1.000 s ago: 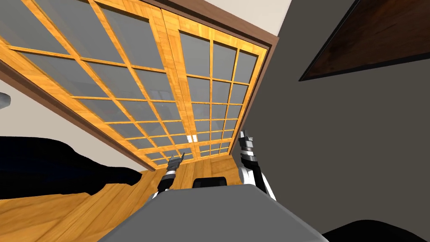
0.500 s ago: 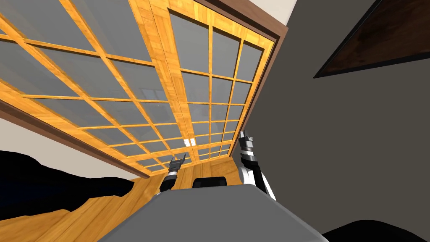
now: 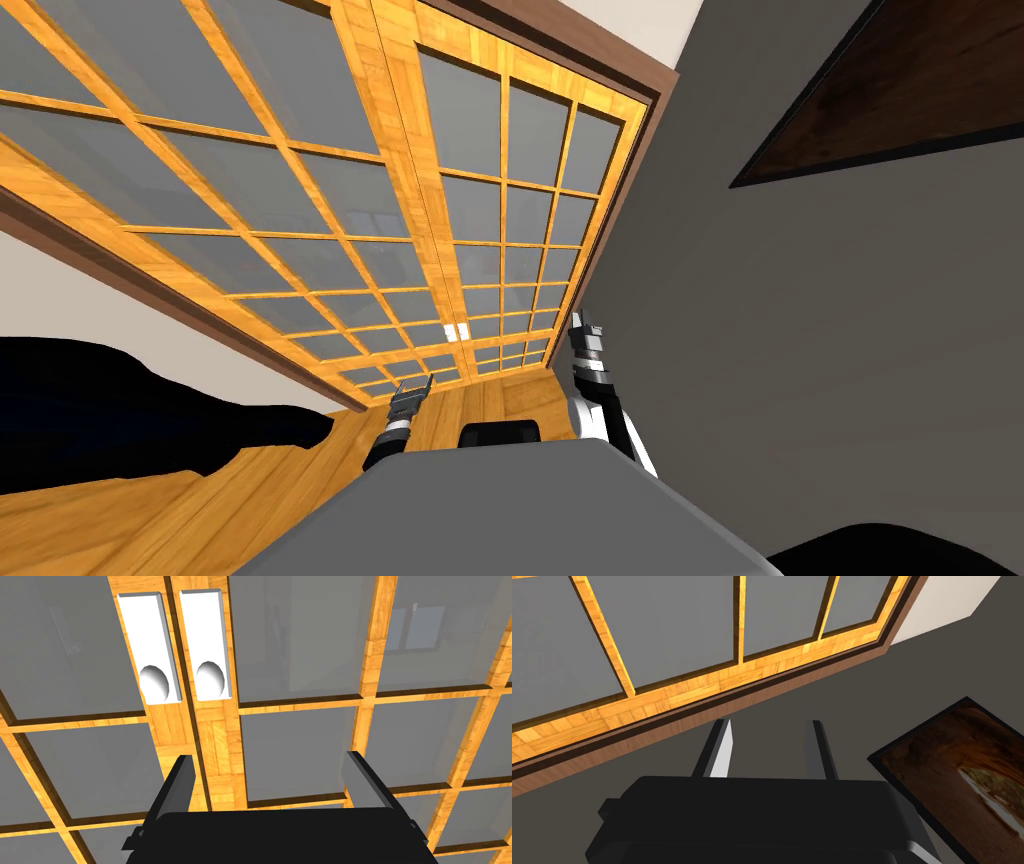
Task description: Pull the door open
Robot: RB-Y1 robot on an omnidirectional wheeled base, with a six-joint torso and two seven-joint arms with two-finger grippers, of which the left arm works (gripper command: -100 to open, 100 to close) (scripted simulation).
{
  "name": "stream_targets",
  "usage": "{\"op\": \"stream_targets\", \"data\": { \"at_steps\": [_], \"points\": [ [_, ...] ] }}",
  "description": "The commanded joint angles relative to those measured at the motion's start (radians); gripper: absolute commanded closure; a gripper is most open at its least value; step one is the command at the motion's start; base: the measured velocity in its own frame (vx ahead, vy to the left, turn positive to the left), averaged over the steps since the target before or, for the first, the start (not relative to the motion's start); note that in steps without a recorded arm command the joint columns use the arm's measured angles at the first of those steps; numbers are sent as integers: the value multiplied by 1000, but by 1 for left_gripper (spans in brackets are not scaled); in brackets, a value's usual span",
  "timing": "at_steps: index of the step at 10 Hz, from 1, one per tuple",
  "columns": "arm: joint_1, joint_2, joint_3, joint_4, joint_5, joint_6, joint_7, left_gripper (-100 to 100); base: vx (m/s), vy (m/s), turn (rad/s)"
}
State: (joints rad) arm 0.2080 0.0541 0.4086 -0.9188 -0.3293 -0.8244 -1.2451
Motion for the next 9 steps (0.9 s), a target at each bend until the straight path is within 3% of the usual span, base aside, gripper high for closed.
{"op": "stream_targets", "data": {
  "at_steps": [1, 5, 9],
  "points": [
    [18, 15, 23, 4, 9, 14, -7, -100, -237, 40, 20],
    [56, 47, 96, 48, 40, 25, -34, -100, -181, 41, 0],
    [79, 64, 164, 88, 69, 35, -60, -100, -137, 22, -27]
  ]
}}
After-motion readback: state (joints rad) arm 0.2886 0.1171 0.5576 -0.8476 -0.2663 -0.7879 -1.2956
